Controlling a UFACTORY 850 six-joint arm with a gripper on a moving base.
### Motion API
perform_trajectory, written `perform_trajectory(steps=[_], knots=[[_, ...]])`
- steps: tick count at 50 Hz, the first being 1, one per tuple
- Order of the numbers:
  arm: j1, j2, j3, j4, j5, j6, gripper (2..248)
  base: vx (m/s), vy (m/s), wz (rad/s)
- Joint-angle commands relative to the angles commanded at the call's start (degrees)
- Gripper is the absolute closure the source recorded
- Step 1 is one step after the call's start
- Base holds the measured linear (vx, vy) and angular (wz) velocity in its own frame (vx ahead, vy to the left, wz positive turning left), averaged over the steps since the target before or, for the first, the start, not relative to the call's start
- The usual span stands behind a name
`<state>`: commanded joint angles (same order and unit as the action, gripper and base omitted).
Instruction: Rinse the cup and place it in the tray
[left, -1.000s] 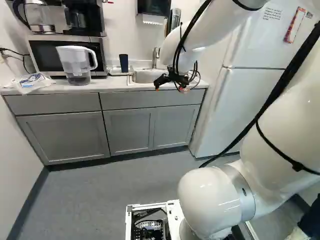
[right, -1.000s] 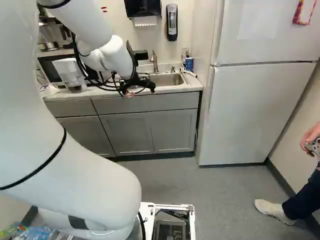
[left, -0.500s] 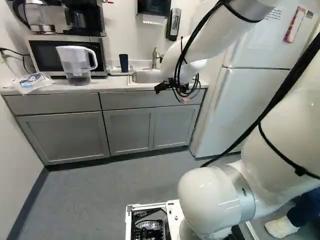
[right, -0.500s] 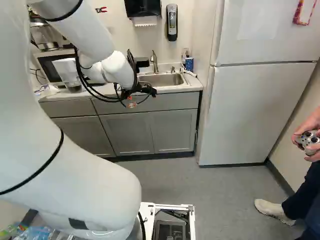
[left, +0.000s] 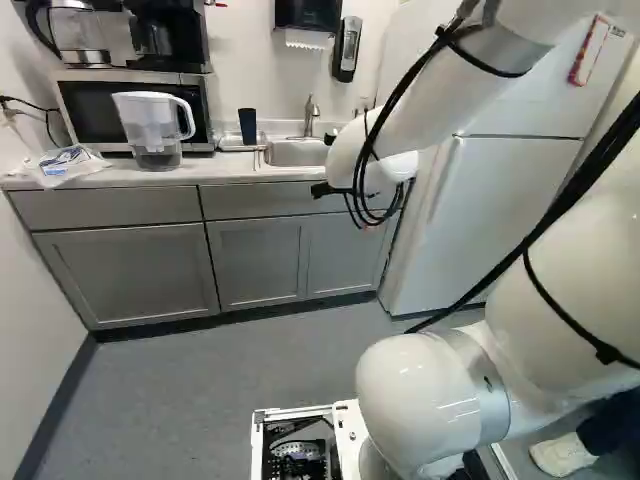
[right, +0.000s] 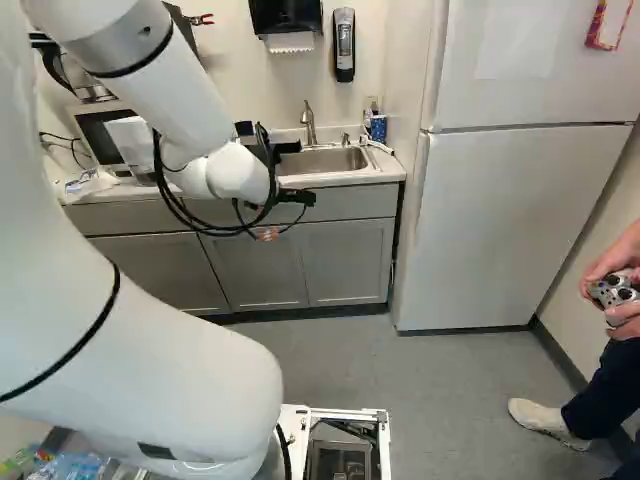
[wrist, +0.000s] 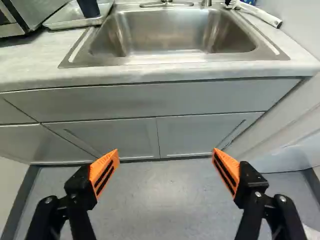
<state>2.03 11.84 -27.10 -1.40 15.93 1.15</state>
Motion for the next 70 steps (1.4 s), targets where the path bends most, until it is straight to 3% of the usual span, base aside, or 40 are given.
perform_trajectory(steps=[33, 70], knots=[[-1.1, 2.3, 12.0, 0.8, 18.5, -0.6, 3, 0.0, 0.0, 0.0], [-1.8, 3.7, 19.8, 1.3, 30.6, -1.0, 3, 0.0, 0.0, 0.0]])
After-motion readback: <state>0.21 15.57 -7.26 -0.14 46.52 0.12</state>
